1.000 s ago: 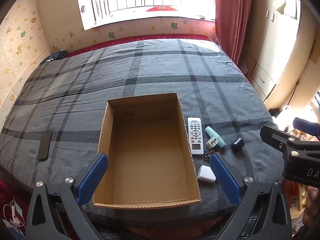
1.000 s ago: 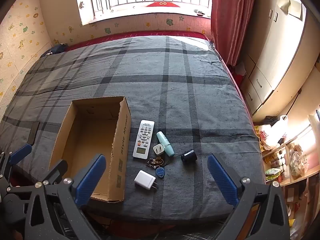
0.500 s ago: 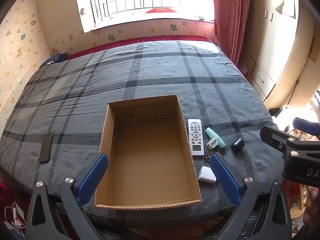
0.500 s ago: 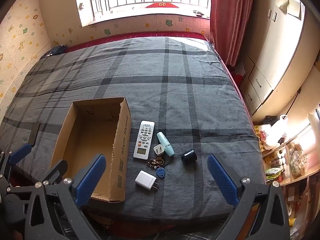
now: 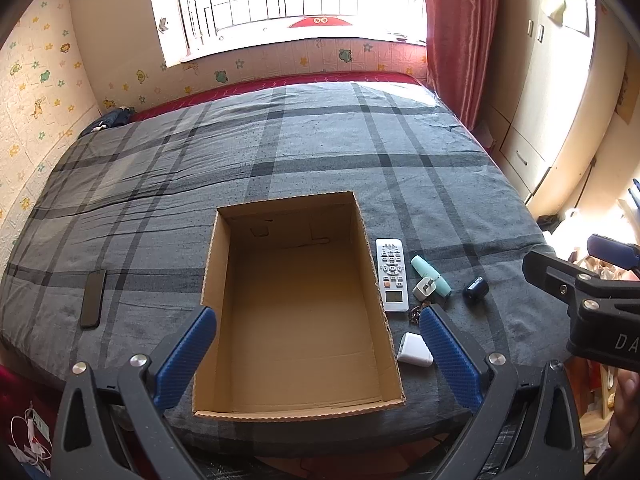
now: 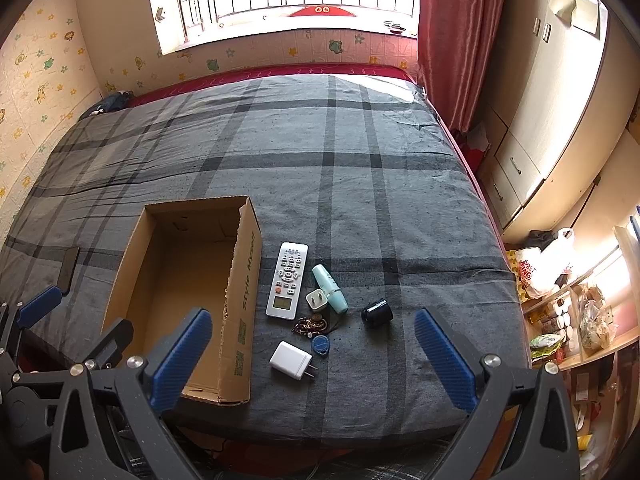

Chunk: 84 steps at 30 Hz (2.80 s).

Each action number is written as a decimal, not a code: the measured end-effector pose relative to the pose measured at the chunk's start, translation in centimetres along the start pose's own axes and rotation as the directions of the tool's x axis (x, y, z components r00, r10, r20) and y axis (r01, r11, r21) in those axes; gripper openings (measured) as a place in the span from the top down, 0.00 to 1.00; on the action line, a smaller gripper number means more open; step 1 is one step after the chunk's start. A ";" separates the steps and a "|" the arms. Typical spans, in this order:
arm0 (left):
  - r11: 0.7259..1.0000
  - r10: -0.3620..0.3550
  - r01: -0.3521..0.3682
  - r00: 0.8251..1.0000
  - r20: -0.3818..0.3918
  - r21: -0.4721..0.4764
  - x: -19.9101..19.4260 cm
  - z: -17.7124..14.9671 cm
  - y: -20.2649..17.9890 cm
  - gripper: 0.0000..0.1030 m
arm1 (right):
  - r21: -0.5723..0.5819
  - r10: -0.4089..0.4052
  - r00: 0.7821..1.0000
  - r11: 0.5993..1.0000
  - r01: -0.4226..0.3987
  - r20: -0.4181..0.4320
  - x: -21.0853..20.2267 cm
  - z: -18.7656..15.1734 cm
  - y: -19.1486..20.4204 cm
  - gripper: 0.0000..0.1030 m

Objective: Organize rigid objects

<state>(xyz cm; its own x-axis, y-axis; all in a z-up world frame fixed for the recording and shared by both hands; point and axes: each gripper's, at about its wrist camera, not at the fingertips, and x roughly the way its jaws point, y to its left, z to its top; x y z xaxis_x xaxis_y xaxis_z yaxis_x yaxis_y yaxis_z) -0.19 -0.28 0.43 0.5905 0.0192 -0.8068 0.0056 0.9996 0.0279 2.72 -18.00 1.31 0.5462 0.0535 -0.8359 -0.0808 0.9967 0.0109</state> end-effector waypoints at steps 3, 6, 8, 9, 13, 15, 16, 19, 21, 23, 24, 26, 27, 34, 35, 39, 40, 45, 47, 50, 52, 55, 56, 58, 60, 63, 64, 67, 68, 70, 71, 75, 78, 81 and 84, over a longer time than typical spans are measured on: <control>1.000 0.000 0.000 1.000 -0.001 -0.001 0.0 0.0 0.0 0.00 | 0.000 0.002 1.000 1.000 -0.002 0.000 0.0 0.0 0.0 0.00; 1.000 -0.001 0.001 1.000 0.000 -0.001 0.0 0.0 0.0 0.00 | 0.002 0.000 1.000 1.000 0.000 0.001 -0.1 -0.1 0.0 0.00; 1.000 -0.002 0.002 1.000 0.002 -0.001 -0.1 0.1 0.1 0.00 | 0.006 0.000 1.000 1.000 0.000 0.002 -0.1 -0.1 -0.1 0.00; 1.000 -0.002 0.002 1.000 0.003 0.000 -0.1 0.1 0.1 0.00 | 0.009 0.000 1.000 1.000 0.000 0.003 -0.1 -0.2 -0.1 0.00; 1.000 -0.004 0.004 1.000 0.003 0.002 -0.1 0.2 0.2 0.00 | 0.012 -0.003 1.000 1.000 0.003 0.001 -0.1 -0.3 -0.1 0.00; 1.000 -0.003 0.003 1.000 0.003 0.004 -0.1 0.1 0.2 0.00 | 0.011 -0.002 1.000 1.000 0.002 0.002 -0.1 -0.3 0.0 0.00; 1.000 -0.003 0.003 1.000 0.003 0.006 -0.1 0.1 0.2 0.00 | 0.011 -0.004 1.000 1.000 0.003 0.002 -0.2 -0.3 0.0 0.00; 1.000 -0.006 0.006 1.000 0.005 0.012 -0.2 0.2 0.1 0.00 | 0.013 -0.004 1.000 1.000 0.004 0.000 -0.1 -0.2 0.0 0.00; 1.000 -0.008 0.008 1.000 0.007 0.015 -0.3 0.2 0.1 0.00 | 0.018 -0.001 1.000 1.000 0.001 -0.003 -0.1 -0.3 0.0 0.00; 1.000 -0.008 0.008 1.000 0.008 0.019 -0.3 0.2 0.1 0.00 | 0.022 -0.002 1.000 1.000 0.002 -0.004 -0.2 -0.3 0.0 0.00; 1.000 -0.008 0.008 1.000 0.008 0.018 -0.3 0.2 0.1 0.00 | 0.022 -0.001 1.000 1.000 0.001 -0.003 -0.2 -0.3 0.0 0.00; 1.000 -0.009 0.009 1.000 0.008 0.018 -0.3 0.2 0.1 0.00 | 0.022 -0.003 1.000 1.000 0.003 0.001 -0.3 -0.4 -0.1 0.00; 1.000 -0.009 0.009 1.000 0.009 0.017 -0.3 0.2 0.1 0.00 | 0.021 -0.004 1.000 1.000 0.004 0.004 -0.4 -0.4 -0.1 0.00; 1.000 -0.012 0.012 1.000 0.015 0.016 -0.6 0.2 0.3 0.00 | 0.015 -0.008 1.000 1.000 0.008 0.007 -0.5 -0.4 0.0 0.00; 1.000 -0.010 0.010 1.000 0.015 0.017 -0.6 0.2 0.3 0.00 | 0.015 -0.007 1.000 1.000 0.007 0.006 -0.5 -0.4 0.0 0.00; 1.000 -0.008 0.007 1.000 0.015 0.018 -0.6 0.2 0.4 0.00 | 0.015 -0.007 1.000 1.000 0.006 0.007 -0.6 -0.4 0.1 0.00; 1.000 -0.007 0.007 1.000 0.016 0.018 -0.5 0.2 0.4 0.00 | 0.015 -0.006 1.000 1.000 0.006 0.007 -0.6 -0.4 0.1 0.00; 1.000 -0.007 0.007 1.000 0.015 0.011 -0.4 0.1 0.8 0.00 | 0.012 -0.009 1.000 1.000 0.009 0.009 -0.6 -0.3 0.3 0.00; 1.000 -0.009 0.009 1.000 0.014 0.008 -0.2 0.1 1.1 0.00 | 0.011 -0.010 1.000 1.000 0.010 0.008 -0.6 -0.3 0.4 0.00; 1.000 -0.006 0.006 1.000 0.012 0.000 0.2 0.0 1.7 0.00 | 0.011 -0.015 1.000 1.000 0.015 0.003 -0.3 -0.2 0.5 0.00; 1.000 -0.002 0.002 1.000 0.008 -0.007 0.8 0.0 2.4 0.00 | 0.010 -0.018 1.000 1.000 0.018 -0.008 0.2 -0.2 0.7 0.00; 1.000 0.002 -0.002 1.000 -0.007 -0.016 2.2 -0.2 3.8 0.00 | 0.004 -0.016 1.000 1.000 0.016 -0.023 1.0 -0.2 0.8 0.00; 1.000 0.011 -0.011 1.000 -0.011 -0.018 2.8 -0.3 4.4 0.00 | 0.002 -0.016 1.000 1.000 0.016 -0.027 1.3 -0.2 0.9 0.00; 0.999 0.041 -0.042 0.999 -0.018 -0.028 4.0 -0.7 5.8 0.00 | -0.002 -0.023 0.999 1.000 0.023 -0.037 2.0 -0.2 0.9 0.00; 0.997 0.060 -0.062 0.998 -0.036 -0.054 5.1 -1.1 7.3 0.00 | -0.002 -0.036 0.998 0.999 0.036 -0.051 2.8 -0.2 0.9 0.00; 0.995 0.033 -0.038 0.998 -0.060 -0.093 6.6 -1.7 9.2 0.00 | 0.001 -0.043 0.997 0.999 0.044 -0.065 3.9 -0.3 0.8 0.00; 0.995 0.023 -0.029 0.998 -0.061 -0.100 7.0 -1.8 9.7 0.00 | 0.002 -0.048 0.997 0.999 0.048 -0.068 4.2 -0.2 0.8 0.00; 0.994 0.023 -0.030 0.998 -0.066 -0.109 8.2 -2.2 11.0 0.00 | 0.005 -0.061 0.995 0.998 0.061 -0.082 5.1 -0.2 0.7 0.00; 0.994 0.025 -0.032 0.997 -0.067 -0.106 8.7 -2.4 11.3 0.00 | 0.006 -0.064 0.994 0.998 0.065 -0.090 5.4 -0.2 0.7 0.00; 0.994 0.021 -0.028 0.997 -0.068 -0.106 9.6 -2.7 11.9 0.00 | 0.010 -0.067 0.992 0.998 0.069 -0.103 6.1 -0.3 0.6 0.00; 0.994 0.024 -0.031 0.997 -0.070 -0.106 10.2 -3.0 12.2 0.00 | 0.012 -0.070 0.991 0.997 0.072 -0.110 6.4 -0.3 0.5 0.00; 0.993 0.011 -0.020 0.996 -0.083 -0.114 12.2 -3.9 13.2 0.00 | 0.020 -0.075 0.988 0.997 0.078 -0.136 7.5 -0.7 0.5 0.00; 0.995 0.018 -0.026 0.996 -0.083 -0.096 13.6 -4.7 13.5 0.00 | 0.016 -0.078 0.985 0.997 0.081 -0.152 8.1 -1.0 0.7 0.00; 0.995 0.003 -0.012 0.996 -0.090 -0.103 14.7 -5.4 14.0 0.00 | 0.007 -0.081 0.984 0.997 0.083 -0.161 8.5 -1.2 1.0 0.00; 0.992 -0.021 0.009 0.995 -0.097 -0.130 15.4 -6.0 14.6 0.00 | -0.002 -0.084 0.982 0.996 0.085 -0.171 8.9 -1.4 1.3 0.00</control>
<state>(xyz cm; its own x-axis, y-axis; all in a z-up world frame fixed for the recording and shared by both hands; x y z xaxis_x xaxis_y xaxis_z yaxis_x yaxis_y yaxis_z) 4.17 14.79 -15.16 0.5090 -0.0001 -0.8608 -0.0940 0.9940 -0.0557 6.30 -16.35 -6.91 0.4001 -0.0414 -0.9155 -0.0358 0.9975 -0.0607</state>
